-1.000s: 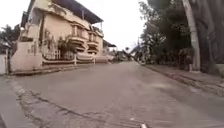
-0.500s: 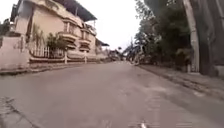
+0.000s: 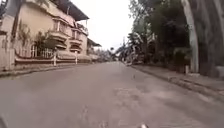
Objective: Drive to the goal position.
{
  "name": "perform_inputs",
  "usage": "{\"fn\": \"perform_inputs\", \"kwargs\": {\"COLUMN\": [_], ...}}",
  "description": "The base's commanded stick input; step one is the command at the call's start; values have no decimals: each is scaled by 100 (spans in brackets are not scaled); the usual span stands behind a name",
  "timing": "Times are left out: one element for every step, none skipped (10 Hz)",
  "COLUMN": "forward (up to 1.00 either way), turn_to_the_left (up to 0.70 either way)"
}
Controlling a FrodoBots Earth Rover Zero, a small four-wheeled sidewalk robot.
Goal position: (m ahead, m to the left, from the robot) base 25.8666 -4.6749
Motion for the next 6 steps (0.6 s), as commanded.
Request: {"fn": "perform_inputs", "kwargs": {"forward": [100, 100, 100, 100, 100, 100], "turn_to_the_left": [0, 0, 0, 0, 0, 0]}}
